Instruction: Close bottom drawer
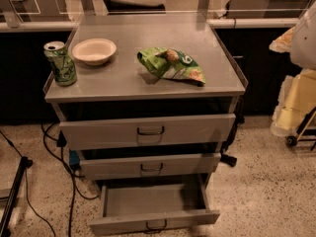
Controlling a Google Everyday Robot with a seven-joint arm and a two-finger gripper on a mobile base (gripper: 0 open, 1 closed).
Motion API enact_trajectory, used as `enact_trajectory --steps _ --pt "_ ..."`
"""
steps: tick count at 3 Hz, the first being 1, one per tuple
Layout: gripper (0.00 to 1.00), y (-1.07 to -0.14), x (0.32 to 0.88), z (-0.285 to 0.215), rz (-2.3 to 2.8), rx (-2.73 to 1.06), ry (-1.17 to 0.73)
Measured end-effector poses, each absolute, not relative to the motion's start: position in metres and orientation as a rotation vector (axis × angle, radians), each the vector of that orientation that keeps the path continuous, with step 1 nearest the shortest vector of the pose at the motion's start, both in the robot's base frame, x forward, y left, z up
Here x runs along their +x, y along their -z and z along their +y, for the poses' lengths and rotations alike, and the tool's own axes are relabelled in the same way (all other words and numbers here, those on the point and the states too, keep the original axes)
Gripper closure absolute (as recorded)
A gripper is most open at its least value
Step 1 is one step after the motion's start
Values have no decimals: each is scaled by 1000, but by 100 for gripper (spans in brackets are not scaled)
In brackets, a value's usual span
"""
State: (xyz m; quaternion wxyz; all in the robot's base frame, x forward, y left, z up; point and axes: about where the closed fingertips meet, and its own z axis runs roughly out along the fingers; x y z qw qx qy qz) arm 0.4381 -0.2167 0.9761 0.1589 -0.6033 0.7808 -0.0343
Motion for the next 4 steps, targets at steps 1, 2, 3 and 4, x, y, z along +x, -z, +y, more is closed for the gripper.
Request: enact_trajectory --steps 1,2,3,4 --pt "0 -976 438 -217 2232 -1725 98" --pt "14 -976 438 -217 2232 -1725 98" --pt "39 -964 434 -214 2227 -1704 74" --pt "62 -932 425 -209 2223 -1658 24"
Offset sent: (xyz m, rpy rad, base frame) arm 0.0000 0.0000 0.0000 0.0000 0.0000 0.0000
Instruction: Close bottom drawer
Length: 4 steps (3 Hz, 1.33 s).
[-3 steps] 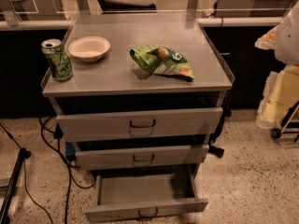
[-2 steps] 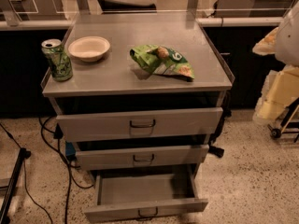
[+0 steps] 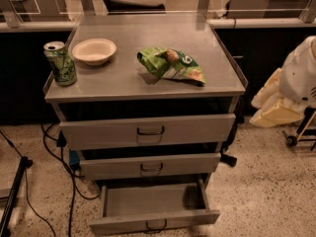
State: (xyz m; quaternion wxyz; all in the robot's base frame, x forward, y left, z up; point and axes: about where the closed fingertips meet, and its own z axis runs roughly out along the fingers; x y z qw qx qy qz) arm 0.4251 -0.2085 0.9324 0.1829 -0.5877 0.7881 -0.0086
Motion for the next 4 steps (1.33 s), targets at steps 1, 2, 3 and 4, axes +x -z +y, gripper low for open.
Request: enact_trajectory --steps 1,2,3,4 --pt "86 -882 420 -199 2222 -1615 -68" --pt "100 -826 415 -186 2211 -1576 -171" --pt "100 -751 398 -169 2230 -1563 -316" --pt "100 -751 398 -169 2230 -1563 -316"
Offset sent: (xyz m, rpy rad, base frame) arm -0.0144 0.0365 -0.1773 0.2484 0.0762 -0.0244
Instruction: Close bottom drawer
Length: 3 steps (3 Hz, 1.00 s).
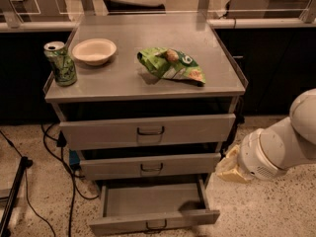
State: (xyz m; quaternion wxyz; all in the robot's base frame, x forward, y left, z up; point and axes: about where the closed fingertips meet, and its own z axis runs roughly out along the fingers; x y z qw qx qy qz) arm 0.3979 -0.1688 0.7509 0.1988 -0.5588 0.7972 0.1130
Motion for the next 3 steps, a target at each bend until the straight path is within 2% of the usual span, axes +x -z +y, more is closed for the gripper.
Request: enact_trajectory --steps 1,3 --pt "100 -715 394 -174 2234 -1571 -300" --pt "100 -550 376 -193 2233 -1523 -344"
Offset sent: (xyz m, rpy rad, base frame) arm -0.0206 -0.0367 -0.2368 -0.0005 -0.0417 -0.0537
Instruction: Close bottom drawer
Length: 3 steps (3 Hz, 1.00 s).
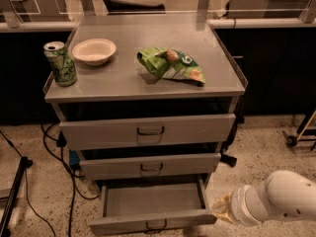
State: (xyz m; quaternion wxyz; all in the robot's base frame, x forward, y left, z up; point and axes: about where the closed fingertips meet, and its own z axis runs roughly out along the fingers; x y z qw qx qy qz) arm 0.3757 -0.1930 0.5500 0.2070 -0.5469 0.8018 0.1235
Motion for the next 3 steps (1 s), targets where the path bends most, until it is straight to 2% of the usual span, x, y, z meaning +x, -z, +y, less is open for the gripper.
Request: enact_trajectory --steps 1,2,3 --pt "100 -489 390 -200 2211 -1453 -376" --pt "100 -450 376 -187 2233 -1433 -482" --pt "100 -450 375 -187 2233 -1433 -482"
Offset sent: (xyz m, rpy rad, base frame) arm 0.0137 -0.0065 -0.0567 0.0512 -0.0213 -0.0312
